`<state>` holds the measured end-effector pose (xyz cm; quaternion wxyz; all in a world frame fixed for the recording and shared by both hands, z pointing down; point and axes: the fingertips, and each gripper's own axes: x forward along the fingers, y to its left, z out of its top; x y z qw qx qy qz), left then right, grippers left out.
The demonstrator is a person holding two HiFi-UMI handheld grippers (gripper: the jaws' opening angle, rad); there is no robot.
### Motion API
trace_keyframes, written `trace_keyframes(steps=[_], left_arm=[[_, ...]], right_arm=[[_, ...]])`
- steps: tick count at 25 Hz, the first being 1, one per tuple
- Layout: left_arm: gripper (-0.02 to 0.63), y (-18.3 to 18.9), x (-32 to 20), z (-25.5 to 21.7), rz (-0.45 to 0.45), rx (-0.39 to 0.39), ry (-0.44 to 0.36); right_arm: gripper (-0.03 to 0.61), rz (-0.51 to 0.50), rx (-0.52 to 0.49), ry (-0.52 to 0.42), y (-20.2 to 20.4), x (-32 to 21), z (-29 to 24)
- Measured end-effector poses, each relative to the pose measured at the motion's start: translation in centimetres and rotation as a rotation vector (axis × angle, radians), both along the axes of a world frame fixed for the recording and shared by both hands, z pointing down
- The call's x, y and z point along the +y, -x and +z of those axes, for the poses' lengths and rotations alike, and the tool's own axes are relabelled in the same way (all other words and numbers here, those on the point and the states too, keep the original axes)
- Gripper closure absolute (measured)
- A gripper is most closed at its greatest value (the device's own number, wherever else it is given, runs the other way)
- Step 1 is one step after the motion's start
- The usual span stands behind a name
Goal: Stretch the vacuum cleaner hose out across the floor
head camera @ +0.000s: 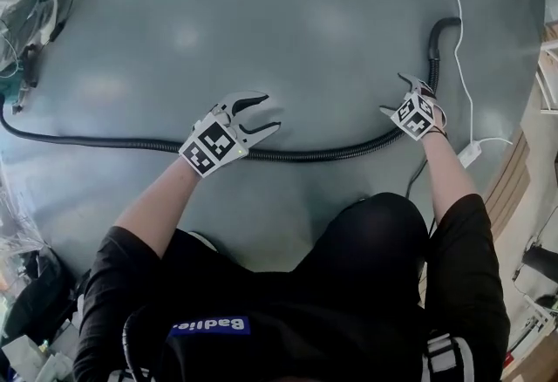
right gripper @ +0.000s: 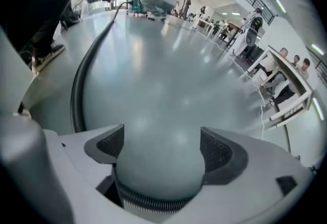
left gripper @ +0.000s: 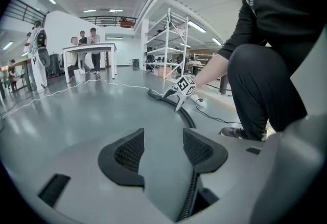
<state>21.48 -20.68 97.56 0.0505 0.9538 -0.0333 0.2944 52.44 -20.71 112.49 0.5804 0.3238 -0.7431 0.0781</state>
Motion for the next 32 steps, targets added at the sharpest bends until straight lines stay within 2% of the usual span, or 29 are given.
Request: trace_keyframes(steps=[5,7,9,12,16,18,21,24,28,30,32], left_arm=[[0.370,2.1,-2.7,-1.2,-0.035,0.065,0.023],[0.370,4.9,-4.5,-2.3,-0.070,0.055,0.022],[0.370,8.4,-6.2,-4.8,-0.113,0.043,0.015],[0.371,14.3,-9.5,-11.8,-0.162,0.072,-0.021],[0.371,23.1,-12.8,-23.0,-0.288,0.114,-0.070],[0.371,27.3,-12.7,-28.6,-0.386,0.146,-0.086],[0.372,31.6,-8.7,-35.6,-0.513,0.220,-0.053],[0.371,32.4,-2.2,-40.8,-0.623,0.304,0.049],[0.373,29.7,5.3,-48.8,-0.746,0.428,0.194],[0.372,28.2,7.8,-54.5,-0.747,0.485,0.228],[0.373,27.3,9.6,-61.0,-0.705,0.540,0.243]], right_arm=[[0.115,-0.087,-0.237,0.036,13.5,-7.3,-2.5],[0.115,-0.077,-0.322,0.051,18.5,-10.3,-3.7],[0.115,-0.018,-0.418,0.070,22.5,-12.7,-5.7],[0.115,0.033,-0.493,0.116,27.2,-14.7,-9.0],[0.115,-0.045,-0.488,0.138,32.6,-16.0,-16.9],[0.115,-0.015,-0.531,0.119,34.9,-16.8,-22.6],[0.115,0.065,-0.646,0.098,37.9,-14.7,-32.3],[0.115,0.130,-0.763,0.130,40.3,-9.0,-41.5],[0.115,0.180,-0.846,0.142,41.9,-2.2,-53.8],[0.115,0.227,-0.914,0.107,42.5,0.2,-61.4],[0.115,0.290,-1.008,0.074,43.5,2.7,-69.4]])
